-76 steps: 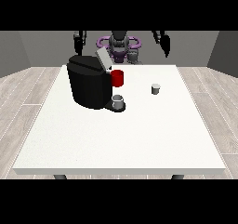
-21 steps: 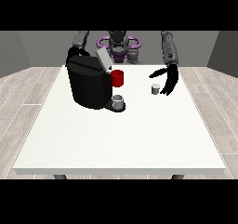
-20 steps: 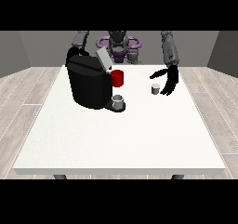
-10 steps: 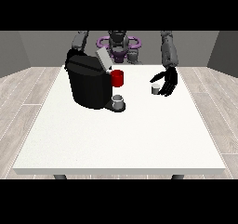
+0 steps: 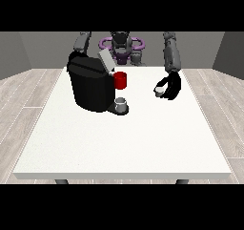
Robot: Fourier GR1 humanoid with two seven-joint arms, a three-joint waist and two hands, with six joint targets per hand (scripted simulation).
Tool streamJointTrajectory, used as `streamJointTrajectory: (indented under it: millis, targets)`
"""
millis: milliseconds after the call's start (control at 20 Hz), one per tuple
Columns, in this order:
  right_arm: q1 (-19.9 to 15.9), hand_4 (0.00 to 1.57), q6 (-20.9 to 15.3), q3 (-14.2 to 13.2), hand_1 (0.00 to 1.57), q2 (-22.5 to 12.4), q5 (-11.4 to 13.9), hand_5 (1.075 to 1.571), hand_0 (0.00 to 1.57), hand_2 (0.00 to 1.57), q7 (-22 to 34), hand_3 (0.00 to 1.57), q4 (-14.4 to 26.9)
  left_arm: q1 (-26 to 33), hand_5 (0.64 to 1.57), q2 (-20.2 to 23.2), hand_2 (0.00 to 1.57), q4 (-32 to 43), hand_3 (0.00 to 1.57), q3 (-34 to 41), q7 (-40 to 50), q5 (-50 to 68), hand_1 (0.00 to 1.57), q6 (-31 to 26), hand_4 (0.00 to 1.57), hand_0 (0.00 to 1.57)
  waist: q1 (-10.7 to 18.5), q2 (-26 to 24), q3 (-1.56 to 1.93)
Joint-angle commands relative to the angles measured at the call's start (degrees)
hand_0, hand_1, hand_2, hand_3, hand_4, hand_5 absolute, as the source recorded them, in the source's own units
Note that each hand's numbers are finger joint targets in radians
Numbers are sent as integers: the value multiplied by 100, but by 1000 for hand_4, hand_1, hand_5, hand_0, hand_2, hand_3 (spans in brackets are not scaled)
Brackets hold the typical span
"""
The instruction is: Insert the coffee pod into the coffee machine and close the lid
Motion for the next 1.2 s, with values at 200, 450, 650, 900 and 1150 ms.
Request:
streamJointTrajectory:
  millis: [200, 450, 650, 900, 1150]
  targets:
    - [105, 424, -60, 92, 0, 56, 16, 1571, 0, 0, 292, 0, -141, -44, 1571, 47, 1173, 402, 966, -199, 241, -511, 1115, 193, 280, 1115, -63, -266, -2]
    - [249, 438, 85, -15, 0, 0, -113, 1571, 0, 0, 116, 0, 32, -327, 1571, 8, 1457, 260, 1423, -67, -340, -303, 1424, -140, 564, 1424, -113, -214, -3]
    - [-148, 490, -103, -3, 0, 95, -4, 1571, 0, 0, 234, 0, 292, -836, 1571, 79, 1423, 35, 1364, -107, -301, -280, 1400, -632, 595, 1400, 65, -334, -2]
    - [-72, 407, 152, -329, 0, -97, -215, 1571, 0, 0, -236, 0, 855, -1158, 1571, 171, 1327, -266, 1315, -180, -135, -271, 1243, -1291, 535, 1243, 229, -546, 2]
    - [216, 489, 494, -134, 0, -202, -303, 1571, 0, 0, 25, 0, 541, -1326, 1571, 131, 1323, -276, 1291, -191, 149, -395, 1235, -1278, 571, 1235, -178, -872, 0]
